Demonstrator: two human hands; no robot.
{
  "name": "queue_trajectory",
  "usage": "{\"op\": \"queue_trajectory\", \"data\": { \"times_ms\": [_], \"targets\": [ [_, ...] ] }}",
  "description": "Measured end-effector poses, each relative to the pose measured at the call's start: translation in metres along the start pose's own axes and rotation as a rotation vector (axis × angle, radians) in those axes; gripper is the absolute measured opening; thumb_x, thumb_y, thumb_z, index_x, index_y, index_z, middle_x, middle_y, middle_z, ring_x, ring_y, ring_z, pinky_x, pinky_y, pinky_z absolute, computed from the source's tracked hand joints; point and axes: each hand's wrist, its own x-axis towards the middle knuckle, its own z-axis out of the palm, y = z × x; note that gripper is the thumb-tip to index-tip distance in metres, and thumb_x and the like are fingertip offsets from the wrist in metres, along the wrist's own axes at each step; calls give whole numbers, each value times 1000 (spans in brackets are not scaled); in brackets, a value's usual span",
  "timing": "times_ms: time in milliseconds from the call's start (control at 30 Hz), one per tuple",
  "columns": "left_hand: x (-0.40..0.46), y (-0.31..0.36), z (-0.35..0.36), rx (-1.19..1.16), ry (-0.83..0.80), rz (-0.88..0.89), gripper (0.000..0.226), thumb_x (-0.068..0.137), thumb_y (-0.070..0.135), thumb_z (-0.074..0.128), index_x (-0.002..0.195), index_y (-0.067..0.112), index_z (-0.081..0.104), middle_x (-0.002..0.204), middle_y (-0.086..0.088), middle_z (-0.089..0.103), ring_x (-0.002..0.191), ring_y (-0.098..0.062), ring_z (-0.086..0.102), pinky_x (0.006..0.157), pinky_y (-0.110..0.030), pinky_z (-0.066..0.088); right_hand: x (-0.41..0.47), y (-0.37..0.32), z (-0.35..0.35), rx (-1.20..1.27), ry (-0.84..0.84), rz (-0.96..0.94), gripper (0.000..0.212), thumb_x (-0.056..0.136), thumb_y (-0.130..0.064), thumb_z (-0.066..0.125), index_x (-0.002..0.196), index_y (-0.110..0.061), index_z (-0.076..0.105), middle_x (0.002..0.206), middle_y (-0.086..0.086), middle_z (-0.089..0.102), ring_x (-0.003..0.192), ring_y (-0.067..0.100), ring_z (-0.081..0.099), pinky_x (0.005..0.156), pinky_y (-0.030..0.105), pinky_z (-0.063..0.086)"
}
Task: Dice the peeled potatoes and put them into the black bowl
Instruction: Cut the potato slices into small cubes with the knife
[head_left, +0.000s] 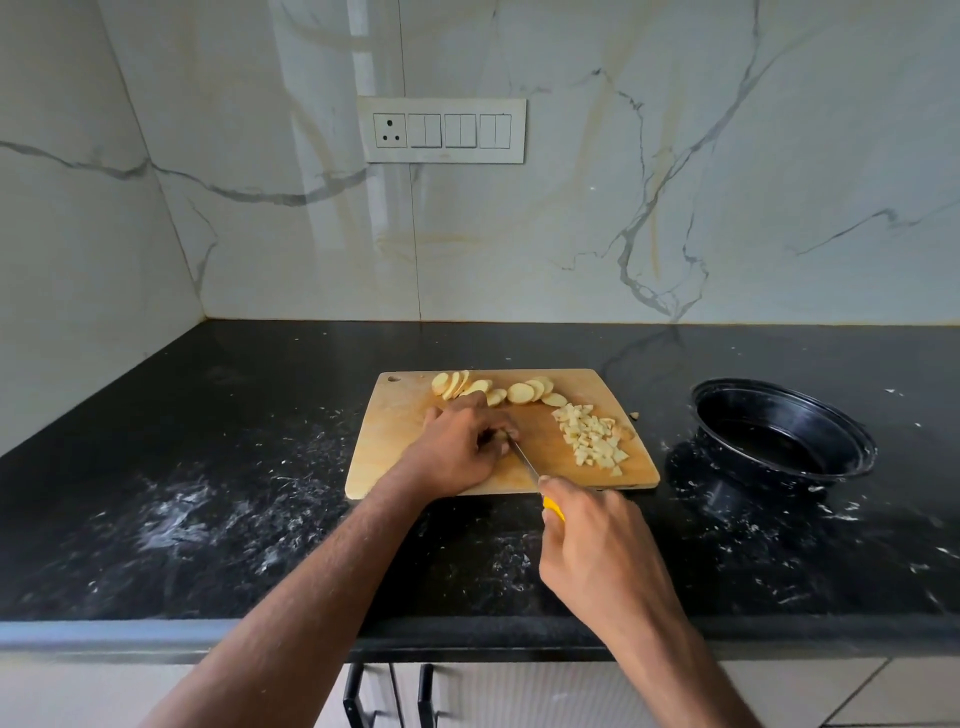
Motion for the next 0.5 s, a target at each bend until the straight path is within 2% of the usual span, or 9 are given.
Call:
{"op": "queue_trajectory", "data": {
  "times_ms": [100,167,233,300,400,433,500],
  "targets": [
    [-1,-1,2,-11,15,4,17,93,26,62,105,37,68,97,18,48,103,-7,43,100,-46,34,-3,7,-4,0,25,64,24,90,-23,63,113,-24,70,84,-4,72,74,16,67,62,26,56],
    [-1,-1,2,-33,16,-3,21,92,27,63,110,36,67,97,20,50,101,-7,46,100,-46,37,-2,12,-6,4,92,96,13,87,-20,66,99,-22,72,71,-7,67,60,13,61,52,26,52],
    [0,-3,1,-113,41,-19,35,88,29,67,121,37,61,100,15,59,95,-9,55,96,-46,46,4,13,-6,7,161,123,10,87,-17,68,95,-21,72,67,-6,65,54,13,58,48,24,47],
    [0,-5,0,-208,71,-40,46,84,28,74,126,35,58,92,11,63,87,-8,60,88,-35,52,15,10,-2,-1,200,119,12,88,-16,67,99,-17,72,72,-3,69,59,16,62,51,27,51],
    [-2,-4,-3,-282,105,-55,51,81,22,80,127,26,59,83,7,63,78,-7,60,71,-14,46,28,3,10,20,207,100,16,90,-17,66,105,-15,71,78,-1,72,64,16,64,55,23,50],
    [-3,-4,-3,-286,115,-58,52,81,20,81,128,25,59,82,6,63,77,-7,60,68,-10,44,30,1,14,26,198,98,17,91,-18,65,106,-15,71,79,-1,71,63,14,63,54,19,49],
    [-3,-3,-4,-304,133,-67,53,80,17,82,127,24,60,80,7,63,74,-6,60,66,-10,44,31,-2,20,10,178,86,15,92,-21,63,106,-17,69,76,-3,69,59,9,54,50,10,36]
  ]
}}
